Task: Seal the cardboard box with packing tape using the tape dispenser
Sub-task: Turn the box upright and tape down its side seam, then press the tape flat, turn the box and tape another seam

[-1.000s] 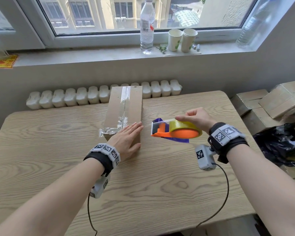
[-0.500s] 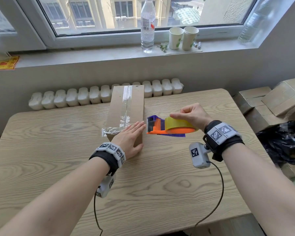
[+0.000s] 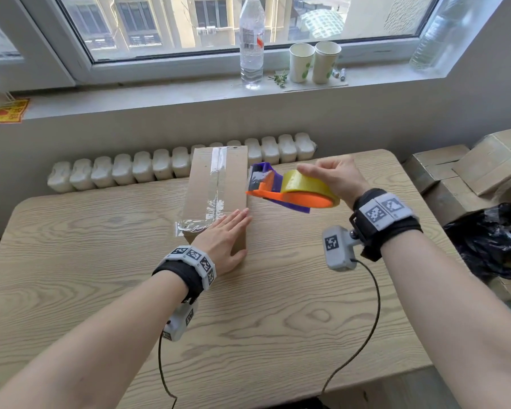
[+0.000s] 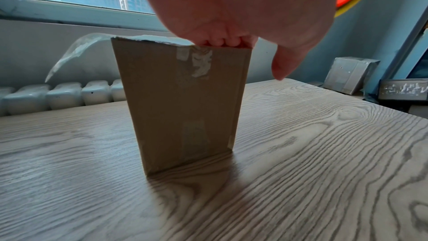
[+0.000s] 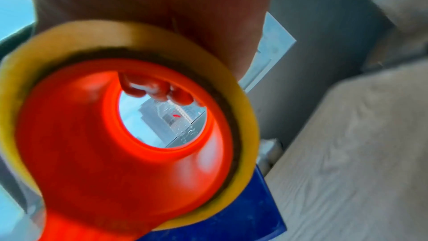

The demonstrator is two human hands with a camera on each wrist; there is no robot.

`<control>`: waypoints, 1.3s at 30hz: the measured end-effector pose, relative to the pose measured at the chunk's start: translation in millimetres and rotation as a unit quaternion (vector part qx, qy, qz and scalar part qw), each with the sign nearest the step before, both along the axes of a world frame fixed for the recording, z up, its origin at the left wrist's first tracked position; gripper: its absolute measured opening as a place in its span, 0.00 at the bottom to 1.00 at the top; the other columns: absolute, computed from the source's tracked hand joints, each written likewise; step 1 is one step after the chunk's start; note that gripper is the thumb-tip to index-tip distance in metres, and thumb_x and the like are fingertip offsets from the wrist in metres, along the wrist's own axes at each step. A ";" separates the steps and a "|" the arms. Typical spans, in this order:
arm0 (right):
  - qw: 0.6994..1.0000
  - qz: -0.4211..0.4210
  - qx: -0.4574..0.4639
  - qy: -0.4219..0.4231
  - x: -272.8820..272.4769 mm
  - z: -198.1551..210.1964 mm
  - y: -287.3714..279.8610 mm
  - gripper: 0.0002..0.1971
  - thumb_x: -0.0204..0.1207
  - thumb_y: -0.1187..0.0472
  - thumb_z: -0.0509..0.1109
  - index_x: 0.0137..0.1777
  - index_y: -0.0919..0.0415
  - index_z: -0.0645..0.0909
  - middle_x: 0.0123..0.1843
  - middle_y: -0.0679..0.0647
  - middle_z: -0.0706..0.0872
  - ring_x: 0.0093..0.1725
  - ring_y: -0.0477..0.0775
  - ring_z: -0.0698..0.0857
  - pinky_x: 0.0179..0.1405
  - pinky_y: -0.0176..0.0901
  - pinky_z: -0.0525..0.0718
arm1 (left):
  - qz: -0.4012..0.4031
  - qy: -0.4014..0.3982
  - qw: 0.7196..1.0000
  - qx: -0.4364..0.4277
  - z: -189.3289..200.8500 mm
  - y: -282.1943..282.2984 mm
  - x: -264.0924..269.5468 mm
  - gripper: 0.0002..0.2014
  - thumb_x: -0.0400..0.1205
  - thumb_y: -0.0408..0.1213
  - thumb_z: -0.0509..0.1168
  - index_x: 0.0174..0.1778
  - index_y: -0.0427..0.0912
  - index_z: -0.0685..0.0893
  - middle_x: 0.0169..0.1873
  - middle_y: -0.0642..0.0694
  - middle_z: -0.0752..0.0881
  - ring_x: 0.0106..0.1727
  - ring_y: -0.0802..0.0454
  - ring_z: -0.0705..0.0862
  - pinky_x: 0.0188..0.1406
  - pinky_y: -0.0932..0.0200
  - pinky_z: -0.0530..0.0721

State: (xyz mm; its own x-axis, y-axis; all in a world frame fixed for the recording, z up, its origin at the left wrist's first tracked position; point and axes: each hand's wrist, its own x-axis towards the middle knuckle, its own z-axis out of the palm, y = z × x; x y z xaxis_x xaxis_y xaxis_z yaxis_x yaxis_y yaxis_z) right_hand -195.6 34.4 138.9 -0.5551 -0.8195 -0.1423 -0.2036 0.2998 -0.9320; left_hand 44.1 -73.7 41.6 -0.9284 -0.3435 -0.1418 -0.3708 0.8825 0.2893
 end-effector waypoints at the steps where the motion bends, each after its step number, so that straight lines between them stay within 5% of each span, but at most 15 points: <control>1: 0.999 0.002 0.019 0.026 -0.2 3.2 -3.1 0.22 0.65 0.45 0.78 0.22 0.59 0.75 0.23 0.48 0.72 0.22 0.43 0.71 0.22 0.32 0.69 | -0.005 -0.004 1.000 -0.005 -0.6 -0.5 0.8 0.39 0.79 0.48 0.62 0.82 0.45 0.47 0.83 0.50 0.47 0.83 0.55 0.45 0.83 0.57 0.41; 6: 0.988 -0.020 0.122 0.089 4.2 -33.3 3.7 0.25 0.66 0.39 0.74 0.22 0.58 0.73 0.25 0.52 0.72 0.28 0.51 0.72 0.29 0.43 0.68 | -0.007 -0.014 1.000 -0.024 -0.7 0.4 3.6 0.43 0.79 0.51 0.60 0.81 0.45 0.37 0.83 0.51 0.41 0.81 0.58 0.38 0.79 0.62 0.36; 9: 0.976 0.010 0.184 0.116 17.8 -68.0 12.9 0.21 0.72 0.49 0.72 0.39 0.71 0.84 0.33 0.59 0.79 0.36 0.56 0.77 0.37 0.45 0.71 | 0.013 -0.001 0.999 -0.038 0.1 3.9 6.1 0.40 0.81 0.52 0.55 0.81 0.45 0.37 0.81 0.50 0.37 0.81 0.57 0.34 0.80 0.60 0.35; 14: 0.941 0.045 0.258 0.212 52.0 -105.8 19.6 0.15 0.72 0.44 0.70 0.41 0.58 0.81 0.45 0.62 0.87 0.49 0.62 0.84 0.44 0.46 0.74 | 0.129 0.026 0.991 -0.030 -6.4 3.6 33.3 0.38 0.77 0.59 0.36 0.81 0.42 0.41 0.78 0.51 0.34 0.81 0.55 0.36 0.80 0.58 0.37; 20: 0.919 0.073 0.276 0.273 73.8 -126.3 23.6 0.20 0.75 0.43 0.66 0.55 0.59 0.81 0.54 0.60 0.88 0.58 0.65 0.83 0.57 0.50 0.74 | 0.212 0.014 0.977 -0.005 -16.4 -0.9 61.7 0.35 0.83 0.54 0.47 0.81 0.39 0.43 0.80 0.44 0.34 0.82 0.50 0.33 0.83 0.51 0.40; 27: 0.884 0.144 0.359 0.262 84.6 -154.8 27.8 0.15 0.74 0.43 0.68 0.41 0.55 0.73 0.43 0.56 0.82 0.55 0.65 0.82 0.49 0.49 0.75 | 0.248 0.104 0.961 0.062 -20.4 2.1 58.1 0.35 0.83 0.42 0.59 0.82 0.42 0.49 0.82 0.41 0.36 0.81 0.52 0.32 0.77 0.59 0.37; 32: 0.849 0.176 0.403 0.292 88.8 -164.7 29.0 0.15 0.72 0.46 0.70 0.33 0.52 0.69 0.51 0.58 0.87 0.57 0.65 0.82 0.51 0.48 0.76 | 0.268 0.140 0.949 0.093 -22.7 1.4 56.0 0.33 0.81 0.34 0.62 0.81 0.41 0.55 0.82 0.39 0.40 0.83 0.46 0.38 0.81 0.55 0.43; 36: 0.847 0.170 0.411 0.293 92.6 -167.8 27.2 0.16 0.75 0.44 0.65 0.49 0.58 0.77 0.56 0.61 0.86 0.60 0.67 0.81 0.57 0.51 0.76 | 0.280 0.154 0.941 0.111 -20.8 1.5 54.7 0.31 0.82 0.32 0.59 0.81 0.40 0.55 0.82 0.39 0.39 0.83 0.46 0.37 0.78 0.60 0.40; 39: 0.875 0.068 0.374 0.301 92.5 -154.9 19.1 0.23 0.79 0.43 0.58 0.61 0.62 0.76 0.61 0.63 0.85 0.63 0.66 0.80 0.63 0.53 0.72 | 0.293 0.154 0.935 0.128 -22.4 2.0 57.8 0.34 0.83 0.34 0.57 0.81 0.38 0.46 0.82 0.40 0.37 0.82 0.49 0.35 0.78 0.61 0.38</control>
